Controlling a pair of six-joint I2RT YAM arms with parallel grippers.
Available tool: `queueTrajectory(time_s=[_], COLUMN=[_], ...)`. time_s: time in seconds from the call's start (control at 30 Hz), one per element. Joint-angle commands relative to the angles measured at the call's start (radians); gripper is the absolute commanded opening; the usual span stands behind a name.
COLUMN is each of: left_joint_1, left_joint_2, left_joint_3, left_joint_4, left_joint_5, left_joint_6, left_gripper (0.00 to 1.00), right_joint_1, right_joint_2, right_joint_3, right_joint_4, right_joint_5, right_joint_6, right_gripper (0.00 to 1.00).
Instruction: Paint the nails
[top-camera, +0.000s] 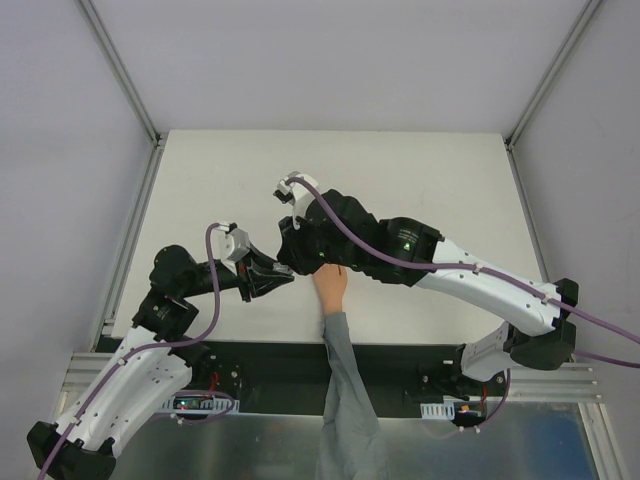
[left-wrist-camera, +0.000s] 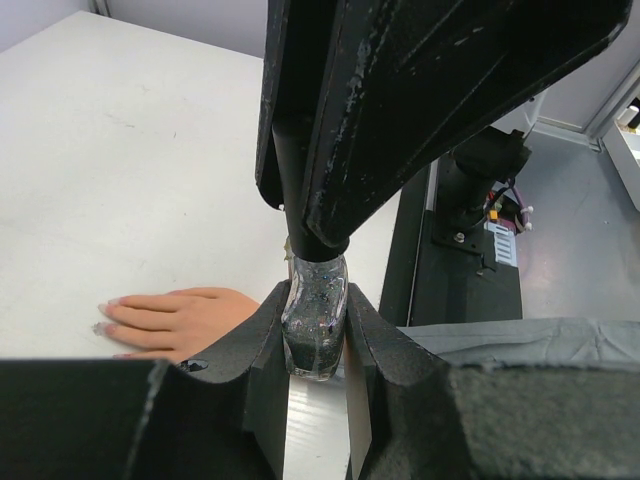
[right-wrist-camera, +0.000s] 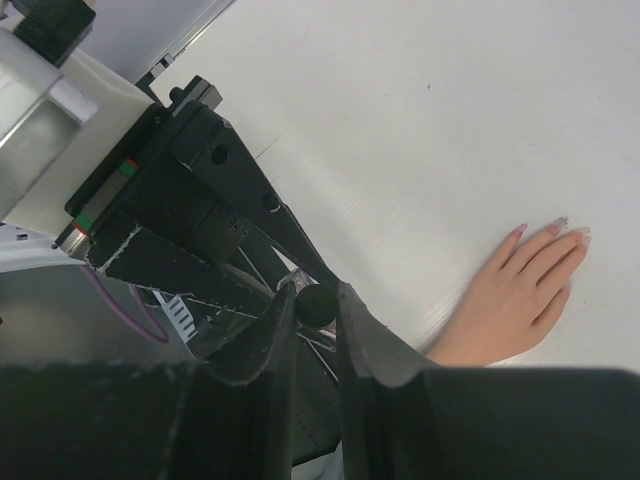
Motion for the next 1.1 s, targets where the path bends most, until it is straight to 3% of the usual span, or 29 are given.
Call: queueTrajectory(time_s=[0.0, 0.23, 0.47, 0.6, 0.87, 1.07], left_joint_1=[-0.009, -0.009, -0.009, -0.009, -0.011, -0.011], left_joint_2=[-0.011, -0.017, -0.028, -0.026, -0.045, -0.045], left_joint_3=[0.017, 0.015, 0.007, 0.006, 0.003, 0.001], left_joint_4=[0.074, 0.076, 0.087, 0.087, 0.087, 0.087], left_joint_5=[0.014, -0.001, -0.045, -0.038, -0.053, -0.050], left_joint_6=[0.010, 0.010, 0.007, 0.004, 0.007, 0.005], left_gripper=[0.00, 0.00, 0.00, 0.00, 0.00, 0.00], right_joint_1=[0.007, 0.021, 0.098, 0.116, 0.116, 0.116], right_joint_2=[-0.025, -0.022, -0.028, 0.049, -0.007, 0.033], right_joint_3=[0.004, -0.047, -0.200, -0.097, -0.098, -0.013], right_joint_4=[0.014, 0.034, 0.249, 0.148, 0.068, -0.010], right_joint_5=[-0.016, -0.009, 0.148, 0.211, 0.252, 0.245], right_joint_6=[0.006, 0.009, 0.136, 0.124, 0.173, 0.195], right_gripper=[0.00, 0.00, 0.00, 0.00, 0.08, 0.25])
